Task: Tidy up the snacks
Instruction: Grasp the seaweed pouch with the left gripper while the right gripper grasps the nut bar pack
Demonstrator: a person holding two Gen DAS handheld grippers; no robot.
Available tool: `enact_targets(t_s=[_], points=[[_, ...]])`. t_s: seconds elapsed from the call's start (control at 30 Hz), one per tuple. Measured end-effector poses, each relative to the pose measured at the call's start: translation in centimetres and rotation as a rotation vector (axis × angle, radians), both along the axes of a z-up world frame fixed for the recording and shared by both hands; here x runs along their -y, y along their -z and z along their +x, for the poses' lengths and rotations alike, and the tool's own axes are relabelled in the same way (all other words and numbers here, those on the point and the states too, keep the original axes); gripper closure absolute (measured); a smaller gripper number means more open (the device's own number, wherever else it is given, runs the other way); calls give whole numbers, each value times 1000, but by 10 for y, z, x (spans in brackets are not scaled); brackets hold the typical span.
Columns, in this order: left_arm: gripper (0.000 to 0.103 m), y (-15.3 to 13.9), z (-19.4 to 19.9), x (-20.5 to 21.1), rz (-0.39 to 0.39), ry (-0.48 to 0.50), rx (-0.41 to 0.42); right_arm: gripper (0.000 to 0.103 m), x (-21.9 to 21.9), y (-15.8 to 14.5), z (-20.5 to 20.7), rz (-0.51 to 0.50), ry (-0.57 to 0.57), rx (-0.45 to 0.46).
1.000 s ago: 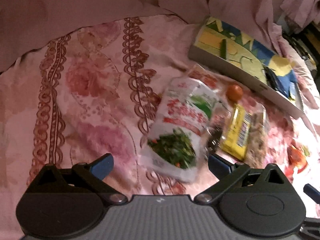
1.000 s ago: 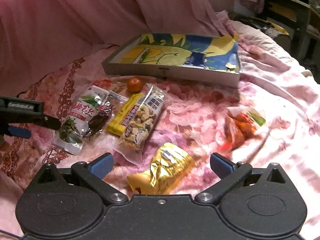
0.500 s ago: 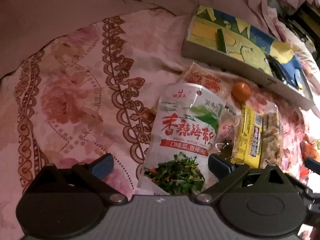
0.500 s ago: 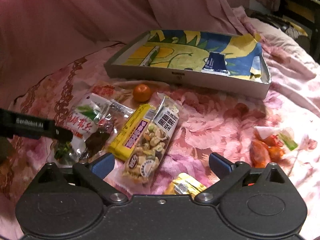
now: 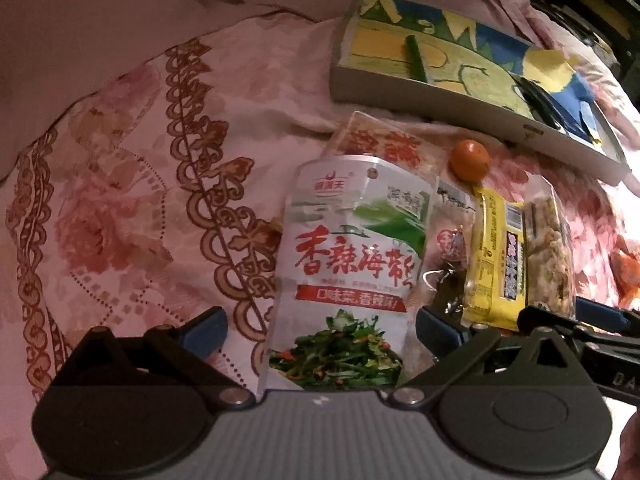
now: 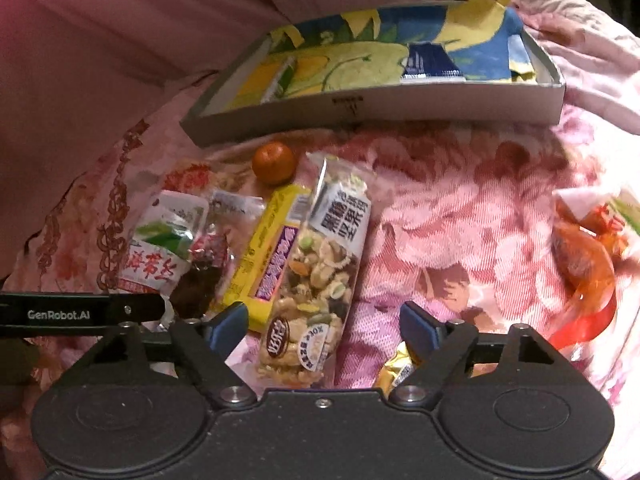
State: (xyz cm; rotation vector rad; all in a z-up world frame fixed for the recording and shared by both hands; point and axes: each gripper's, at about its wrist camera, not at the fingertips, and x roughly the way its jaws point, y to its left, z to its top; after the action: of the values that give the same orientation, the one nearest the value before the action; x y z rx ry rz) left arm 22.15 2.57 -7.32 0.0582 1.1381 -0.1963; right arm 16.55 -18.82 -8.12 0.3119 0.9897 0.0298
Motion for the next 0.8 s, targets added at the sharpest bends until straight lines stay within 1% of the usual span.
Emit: enact_targets(t_s=[0.07, 0.13, 0.17, 0.27, 0.33, 0.4, 0.57, 0.63, 0.8], points=[[2, 0, -1, 2, 6, 10, 3, 23, 0, 0, -1, -3, 0, 5], [5, 1, -1, 1, -11, 14, -3, 32, -1, 0, -2, -1, 1, 8], [6, 1, -1, 0, -22, 13, -7, 34, -1, 0, -2, -1, 2, 7], [13, 1, -2, -3, -65, 6, -16, 44, 0, -1, -3, 6, -3, 7], [17, 0, -3, -4, -82, 4, -18, 55, -2, -3, -4, 8, -18, 9], [20, -1, -5, -4, -83, 5, -14, 59, -6, -5, -6, 2, -35, 14], [28, -1, -7, -6, -116, -6, -20, 61, -13, -6, -11, -34, -67, 24], [35, -1, -9, -7, -121, -15, -21, 61, -15, -8, -13, -40, -77, 21], [39, -2, -15, -10, -144, -25, -46, 61, -17, -10, -23, -44, -105, 11]])
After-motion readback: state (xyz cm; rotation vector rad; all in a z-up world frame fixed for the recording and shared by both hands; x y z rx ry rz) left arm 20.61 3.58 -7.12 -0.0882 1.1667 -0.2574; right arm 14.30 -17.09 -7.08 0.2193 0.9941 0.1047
